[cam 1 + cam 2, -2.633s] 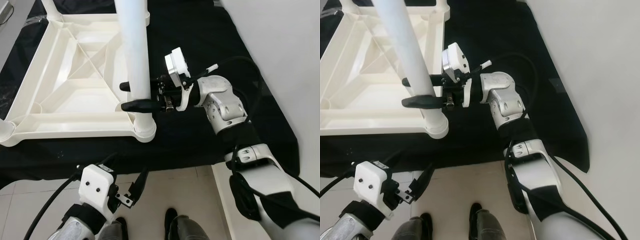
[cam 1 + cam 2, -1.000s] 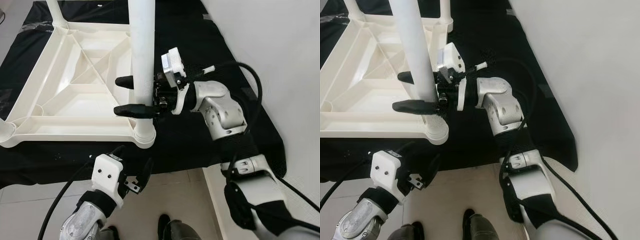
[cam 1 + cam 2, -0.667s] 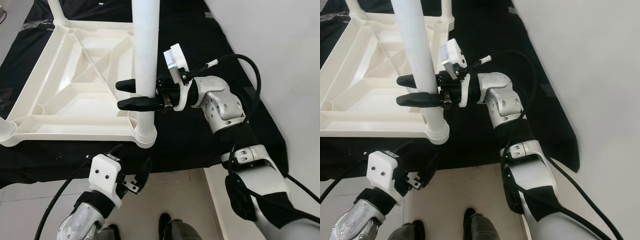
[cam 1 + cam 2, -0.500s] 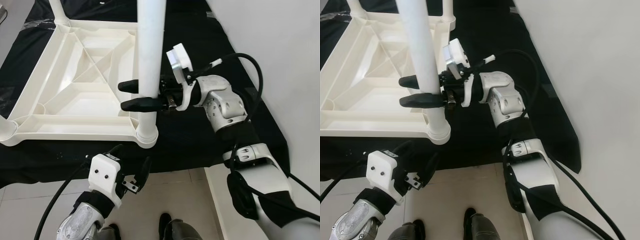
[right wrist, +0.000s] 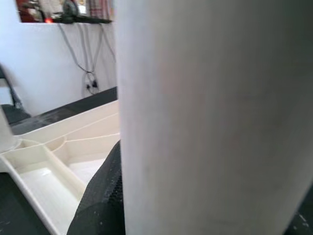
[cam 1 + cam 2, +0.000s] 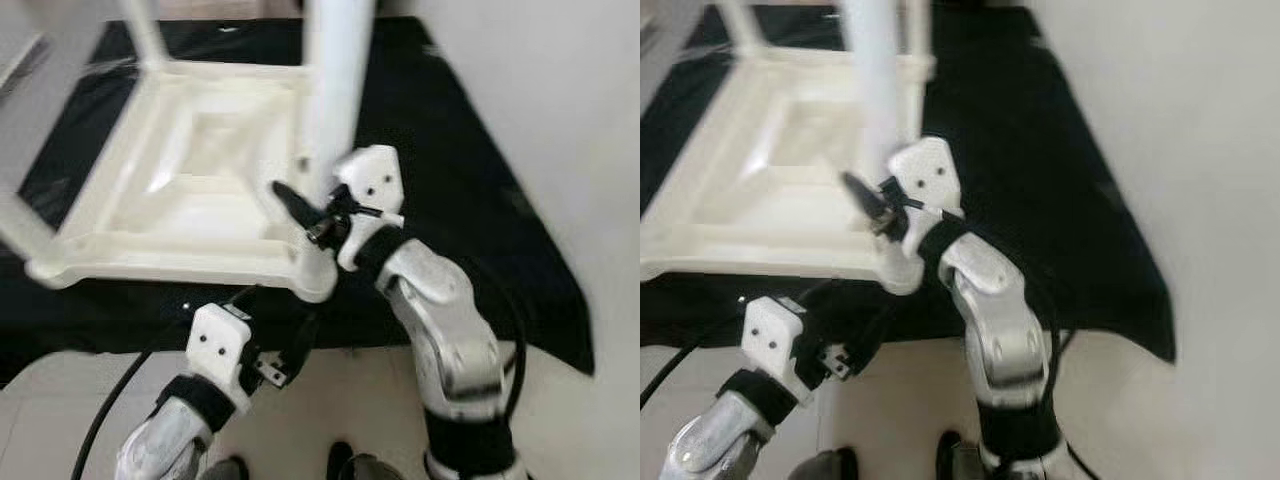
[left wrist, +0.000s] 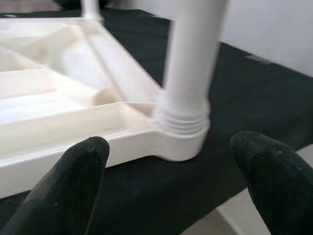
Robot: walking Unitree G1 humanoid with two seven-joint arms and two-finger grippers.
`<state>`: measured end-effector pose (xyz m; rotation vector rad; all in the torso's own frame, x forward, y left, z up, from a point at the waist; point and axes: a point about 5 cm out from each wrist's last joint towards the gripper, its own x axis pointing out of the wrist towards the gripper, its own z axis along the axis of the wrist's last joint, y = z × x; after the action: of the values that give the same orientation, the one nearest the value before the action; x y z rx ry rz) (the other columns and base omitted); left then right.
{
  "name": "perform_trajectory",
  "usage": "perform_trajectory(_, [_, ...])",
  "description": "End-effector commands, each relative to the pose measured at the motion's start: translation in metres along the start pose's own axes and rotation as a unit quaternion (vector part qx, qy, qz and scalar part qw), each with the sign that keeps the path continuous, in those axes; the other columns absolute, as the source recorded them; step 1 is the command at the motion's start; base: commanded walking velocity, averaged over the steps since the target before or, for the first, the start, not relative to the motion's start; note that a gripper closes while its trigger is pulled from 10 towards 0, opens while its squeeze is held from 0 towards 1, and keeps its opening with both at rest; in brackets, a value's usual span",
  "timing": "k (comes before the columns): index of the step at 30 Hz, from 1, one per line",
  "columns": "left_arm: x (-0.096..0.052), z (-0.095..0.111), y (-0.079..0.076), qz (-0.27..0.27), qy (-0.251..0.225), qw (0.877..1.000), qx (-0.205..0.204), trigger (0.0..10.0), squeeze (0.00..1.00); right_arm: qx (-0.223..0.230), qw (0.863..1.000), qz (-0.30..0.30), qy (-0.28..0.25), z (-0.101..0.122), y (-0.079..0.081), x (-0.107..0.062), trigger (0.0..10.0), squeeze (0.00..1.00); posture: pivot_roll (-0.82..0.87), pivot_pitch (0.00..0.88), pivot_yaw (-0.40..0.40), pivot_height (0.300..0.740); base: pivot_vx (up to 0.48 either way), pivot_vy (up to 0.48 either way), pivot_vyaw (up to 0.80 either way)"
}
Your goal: Building children table
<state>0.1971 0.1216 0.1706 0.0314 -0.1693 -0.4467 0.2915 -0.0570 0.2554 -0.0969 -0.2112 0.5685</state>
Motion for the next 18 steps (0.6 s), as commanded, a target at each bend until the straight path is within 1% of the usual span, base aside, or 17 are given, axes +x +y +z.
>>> perform_trajectory(1, [0.000, -0.007, 0.001, -0.007, 0.015, 1.000, 0.001, 10.0, 0.00, 0.100, 0.991, -0.008, 0.088, -0.037, 0.018, 0.023, 0.0, 0.00, 0.08, 0.273, -0.083, 0.740, 0.000, 0.000, 0.00])
perform_trajectory(2, [0.001, -0.007, 0.001, -0.006, 0.014, 1.000, 0.002, 10.0, 0.00, 0.101, 0.991, -0.009, 0.083, -0.033, 0.017, 0.028, 0.0, 0.00, 0.08, 0.265, -0.088, 0.740, 0.000, 0.000, 0.00])
perform_trajectory(3, [0.001, -0.007, 0.001, -0.006, 0.014, 1.000, 0.002, 10.0, 0.00, 0.101, 0.991, -0.009, 0.083, -0.033, 0.017, 0.028, 0.0, 0.00, 0.08, 0.265, -0.088, 0.740, 0.000, 0.000, 0.00])
perform_trajectory(4, [0.002, -0.007, 0.002, -0.005, 0.014, 1.000, 0.002, 10.0, 0.00, 0.094, 0.993, -0.008, 0.076, -0.028, 0.015, 0.031, 2.7, 0.00, 0.08, 0.262, -0.094, 0.740, 0.000, 0.000, 0.00])
perform_trajectory(5, [0.002, -0.007, 0.002, -0.004, 0.013, 1.000, 0.003, 10.0, 0.00, 0.081, 0.994, -0.005, 0.074, -0.024, 0.014, 0.034, 9.3, 0.00, 0.08, 0.262, -0.094, 0.740, 0.000, 0.000, 0.00])
perform_trajectory(6, [0.002, -0.007, 0.002, -0.002, 0.011, 1.000, 0.004, 10.0, 0.00, 0.084, 0.994, 0.004, 0.066, -0.019, 0.014, 0.035, 10.0, 0.00, 0.08, 0.260, -0.097, 0.740, 0.000, 0.000, 0.00])
perform_trajectory(7, [0.002, -0.007, 0.002, 0.000, 0.011, 1.000, 0.005, 10.0, 0.00, 0.088, 0.994, 0.011, 0.062, -0.015, 0.015, 0.035, 10.0, 0.00, 0.08, 0.260, -0.097, 0.740, 0.000, 0.000, 0.00])
perform_trajectory(8, [0.002, -0.006, 0.002, 0.001, 0.010, 1.000, 0.005, 10.0, 0.00, 0.089, 0.994, 0.013, 0.058, -0.013, 0.014, 0.035, 10.0, 1.00, 0.08, 0.260, -0.100, 0.740, 0.000, 0.000, 0.00])
perform_trajectory(9, [0.002, -0.006, 0.002, 0.001, 0.010, 1.000, 0.006, 10.0, 0.00, 0.099, 0.994, 0.007, 0.054, -0.010, 0.013, 0.033, 10.0, 1.00, 0.08, 0.260, -0.100, 0.740, 0.000, 0.000, 0.00])
perform_trajectory(11, [0.002, -0.006, 0.001, 0.001, 0.009, 1.000, 0.005, 10.0, 0.00, 0.107, 0.993, 0.023, 0.042, -0.005, 0.010, 0.035, 10.0, 1.00, 0.09, 0.261, -0.105, 0.740, 0.000, 0.000, 0.00])
perform_trajectory(12, [0.003, -0.006, 0.001, 0.001, 0.009, 1.000, 0.005, 10.0, 0.00, 0.112, 0.993, 0.035, 0.034, -0.002, 0.008, 0.036, 10.0, 1.00, 0.09, 0.261, -0.105, 0.740, 0.000, 0.000, 0.00])
perform_trajectory(13, [0.003, -0.005, 0.000, 0.001, 0.008, 1.000, 0.005, 10.0, 0.00, 0.115, 0.991, 0.071, 0.009, 0.005, 0.005, 0.039, 10.0, 1.00, 0.09, 0.265, -0.108, 0.740, 0.000, 0.000, 0.00])
perform_trajectory(14, [0.003, -0.005, 0.000, 0.001, 0.008, 1.000, 0.005, 10.0, 0.00, 0.115, 0.991, 0.071, 0.009, 0.005, 0.005, 0.039, 10.0, 1.00, 0.09, 0.265, -0.108, 0.740, 0.000, 0.000, 0.00])
perform_trajectory(15, [0.002, -0.005, -0.001, 0.001, 0.008, 1.000, 0.004, 10.0, 0.00, 0.111, 0.987, 0.111, -0.012, 0.010, 0.003, 0.041, 10.0, 1.00, 0.09, 0.265, -0.109, 0.740, 0.000, 0.000, 0.00])
perform_trajectory(16, [0.002, -0.005, -0.002, 0.000, 0.007, 1.000, 0.003, 10.0, 0.00, 0.100, 0.979, 0.174, -0.033, 0.013, -0.001, 0.043, 10.0, 0.89, 0.10, 0.270, -0.116, 0.740, 0.000, 0.000, 0.00])
perform_trajectory(17, [0.002, -0.005, -0.003, 0.000, 0.007, 1.000, 0.003, 10.0, 0.00, 0.091, 0.971, 0.215, -0.045, 0.014, -0.004, 0.043, 10.0, 0.89, 0.10, 0.270, -0.116, 0.740, 0.000, 0.000, 0.00])
perform_trajectory(18, [0.001, -0.004, -0.003, 0.000, 0.006, 1.000, 0.002, 10.0, 0.00, 0.074, 0.963, 0.255, -0.054, 0.015, -0.008, 0.043, 10.0, 0.00, 0.11, 0.272, -0.121, 0.740, 0.000, 0.000, 0.00])
